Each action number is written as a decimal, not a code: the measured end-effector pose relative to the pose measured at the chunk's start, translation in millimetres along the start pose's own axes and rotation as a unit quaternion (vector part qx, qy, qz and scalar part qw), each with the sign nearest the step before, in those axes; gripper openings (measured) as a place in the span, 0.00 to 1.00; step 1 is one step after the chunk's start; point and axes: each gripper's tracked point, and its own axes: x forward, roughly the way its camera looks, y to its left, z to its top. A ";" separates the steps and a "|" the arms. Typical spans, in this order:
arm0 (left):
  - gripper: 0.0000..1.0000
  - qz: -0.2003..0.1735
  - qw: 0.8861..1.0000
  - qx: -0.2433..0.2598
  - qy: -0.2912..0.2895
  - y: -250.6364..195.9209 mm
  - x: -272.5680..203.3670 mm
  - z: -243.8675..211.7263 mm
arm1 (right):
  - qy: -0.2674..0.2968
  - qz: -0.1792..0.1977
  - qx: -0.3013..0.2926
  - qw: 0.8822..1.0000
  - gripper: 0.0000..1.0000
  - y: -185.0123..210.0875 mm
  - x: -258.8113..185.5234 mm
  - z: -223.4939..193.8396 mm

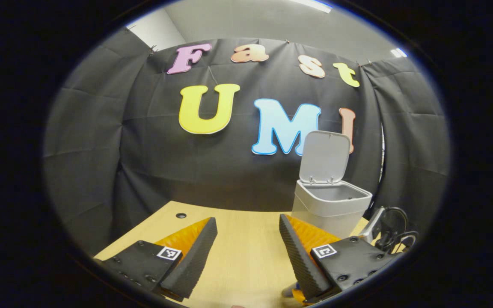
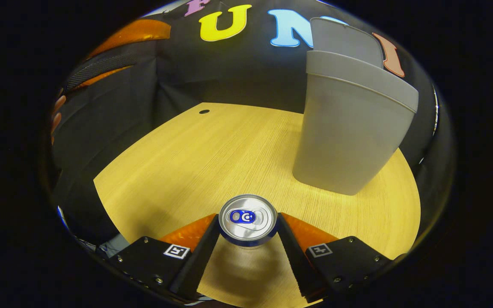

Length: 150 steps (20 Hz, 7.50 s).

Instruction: Press the lid of the desktop garbage bin to open it, pick up the crumpled paper on the desktop and throw it into the bin, then pick up the pop can on the desktop and drop it into the bin, and finally close the garbage bin lid.

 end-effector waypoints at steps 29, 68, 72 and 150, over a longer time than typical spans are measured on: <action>0.95 -0.027 1.000 -0.005 -0.013 -28.0 12.6 8.0 | -0.307 -0.082 0.038 0.947 0.85 -82.3 -139.2 209.3; 0.96 -0.042 0.999 -0.004 -0.010 -37.3 38.0 28.8 | -0.323 -0.169 0.000 0.931 0.90 -165.9 -93.5 319.3; 0.95 -0.044 0.999 -0.002 -0.010 -33.5 40.4 38.3 | -0.333 -0.184 0.002 0.925 0.90 -180.2 -99.5 354.3; 0.95 -0.046 0.999 -0.016 -0.008 -20.7 27.2 4.9 | -0.292 -0.194 0.059 0.935 0.95 -184.0 -19.1 250.0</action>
